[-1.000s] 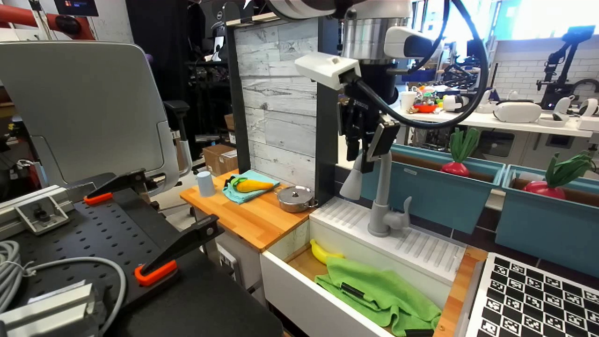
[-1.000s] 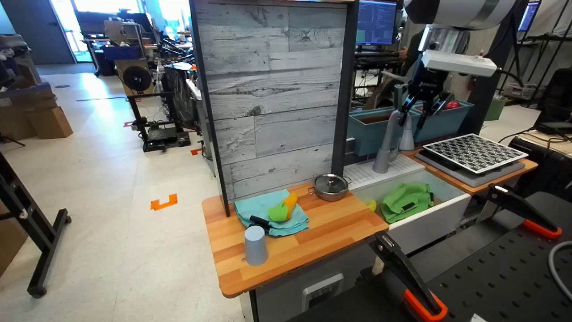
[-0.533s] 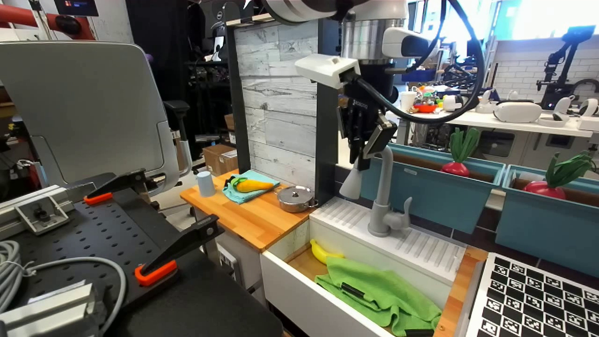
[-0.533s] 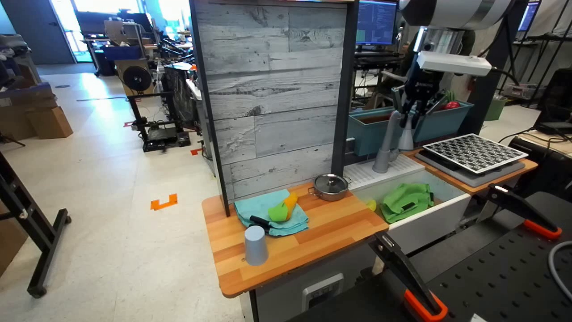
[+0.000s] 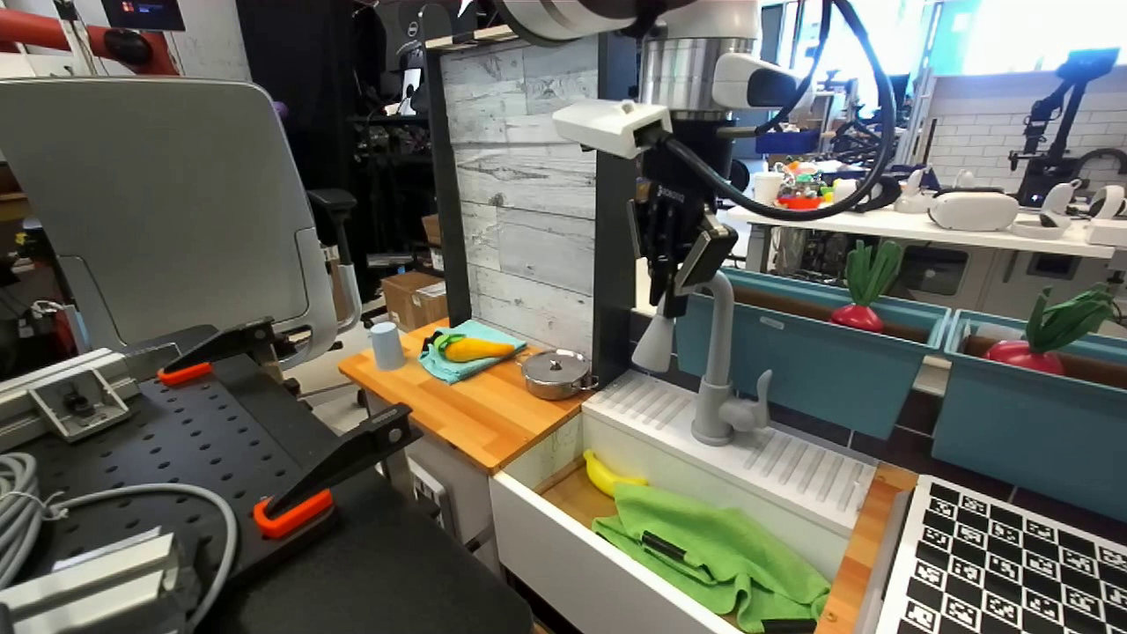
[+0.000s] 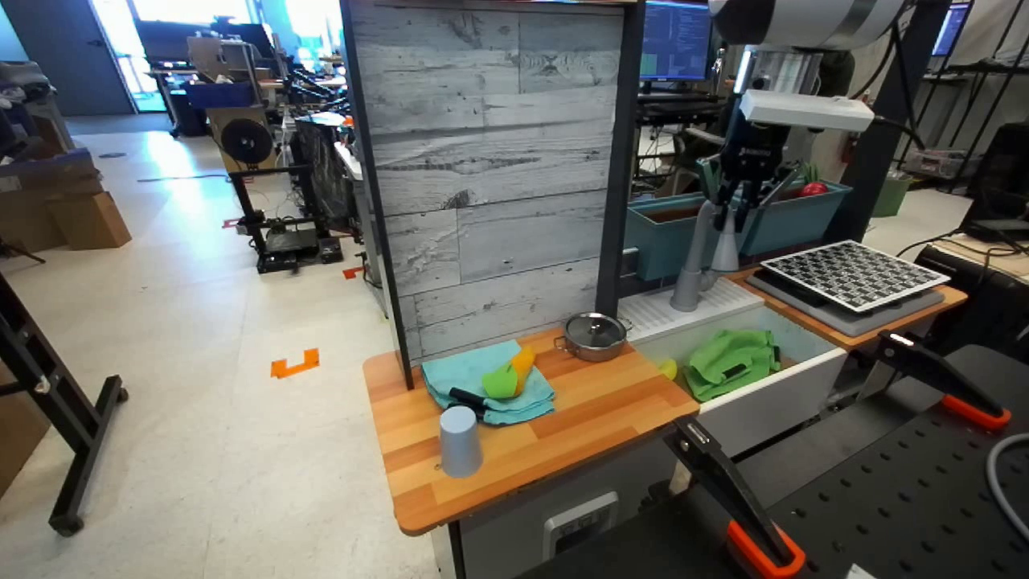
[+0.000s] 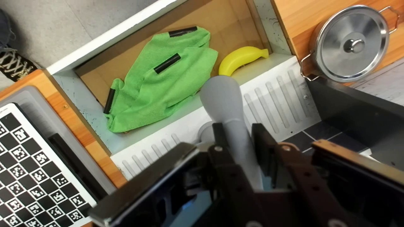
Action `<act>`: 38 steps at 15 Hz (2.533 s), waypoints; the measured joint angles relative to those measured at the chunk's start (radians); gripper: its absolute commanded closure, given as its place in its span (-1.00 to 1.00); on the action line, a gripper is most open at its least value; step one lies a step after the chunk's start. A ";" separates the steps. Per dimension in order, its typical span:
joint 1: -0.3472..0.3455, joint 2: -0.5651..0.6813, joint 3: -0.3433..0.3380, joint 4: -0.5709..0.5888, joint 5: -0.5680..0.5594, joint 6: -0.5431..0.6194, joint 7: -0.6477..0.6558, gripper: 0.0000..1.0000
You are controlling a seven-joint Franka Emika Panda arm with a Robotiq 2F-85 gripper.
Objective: Turn the faucet to the left
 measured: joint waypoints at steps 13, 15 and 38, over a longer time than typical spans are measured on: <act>0.010 0.064 0.017 0.127 -0.031 -0.141 0.014 -0.98; 0.017 0.072 0.019 0.132 -0.033 -0.141 0.015 -1.00; 0.008 0.084 0.010 0.165 -0.045 -0.194 0.089 0.86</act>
